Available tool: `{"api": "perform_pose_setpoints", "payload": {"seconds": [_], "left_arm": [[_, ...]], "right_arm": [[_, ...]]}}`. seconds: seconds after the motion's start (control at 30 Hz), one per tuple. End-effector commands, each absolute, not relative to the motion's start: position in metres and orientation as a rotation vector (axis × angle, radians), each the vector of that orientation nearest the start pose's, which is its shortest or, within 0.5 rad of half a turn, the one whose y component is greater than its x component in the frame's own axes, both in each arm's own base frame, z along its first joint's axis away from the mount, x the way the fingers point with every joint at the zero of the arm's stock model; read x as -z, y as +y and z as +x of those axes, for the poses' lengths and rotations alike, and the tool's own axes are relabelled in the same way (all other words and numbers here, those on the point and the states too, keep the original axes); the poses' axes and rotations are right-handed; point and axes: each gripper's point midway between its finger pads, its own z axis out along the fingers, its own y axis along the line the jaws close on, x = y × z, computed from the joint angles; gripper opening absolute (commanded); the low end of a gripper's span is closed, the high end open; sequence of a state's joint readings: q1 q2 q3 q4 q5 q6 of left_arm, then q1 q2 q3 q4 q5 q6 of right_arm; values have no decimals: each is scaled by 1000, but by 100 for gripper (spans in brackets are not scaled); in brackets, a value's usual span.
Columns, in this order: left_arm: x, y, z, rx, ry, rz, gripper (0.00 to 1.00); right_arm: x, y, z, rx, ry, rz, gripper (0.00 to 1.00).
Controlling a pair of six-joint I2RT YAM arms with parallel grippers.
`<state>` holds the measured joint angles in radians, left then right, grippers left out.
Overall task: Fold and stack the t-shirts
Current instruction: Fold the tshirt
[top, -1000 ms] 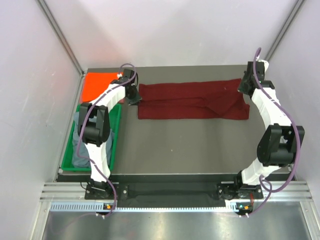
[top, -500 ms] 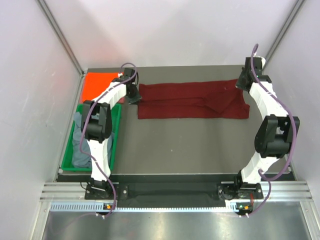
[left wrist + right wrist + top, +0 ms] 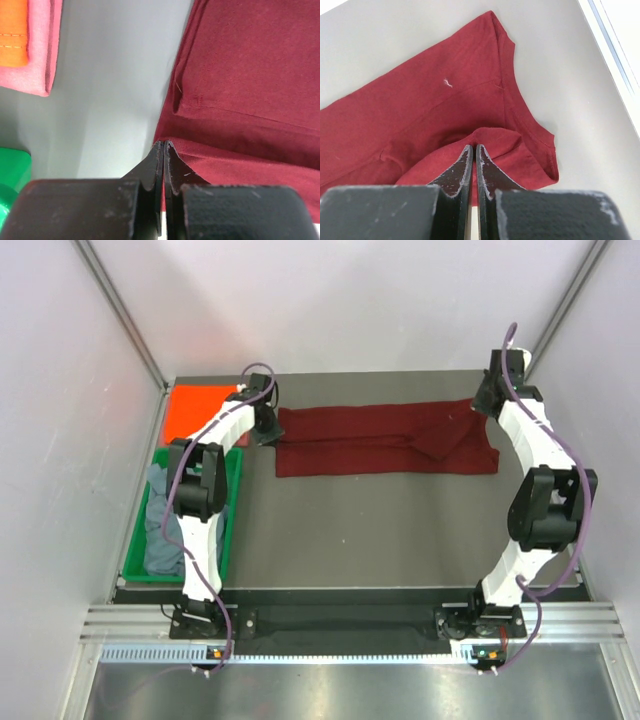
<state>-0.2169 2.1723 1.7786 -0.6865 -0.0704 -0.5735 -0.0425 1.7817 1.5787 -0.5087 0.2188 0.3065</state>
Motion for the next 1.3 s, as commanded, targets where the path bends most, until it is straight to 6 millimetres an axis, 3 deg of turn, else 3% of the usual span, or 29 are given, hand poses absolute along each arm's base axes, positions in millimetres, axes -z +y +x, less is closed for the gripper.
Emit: {"api": "perform_pose_setpoints", "payload": {"seconds": [0.0, 0.7, 0.97, 1.13, 1.27], "left_arm": [[-63, -109, 501, 126, 2580, -505, 0], [-47, -101, 508, 42, 2599, -531, 0], [-55, -100, 517, 40, 2570, -512, 0], [-46, -103, 516, 44, 2590, -516, 0], [-48, -98, 514, 13, 2589, -528, 23]], "right_arm": [[-210, -56, 504, 125, 2132, 510, 0], [-189, -54, 536, 106, 2147, 503, 0], [-177, -53, 547, 90, 2147, 514, 0], [-171, -51, 551, 72, 2150, 520, 0], [-167, -52, 552, 84, 2155, 523, 19]]}}
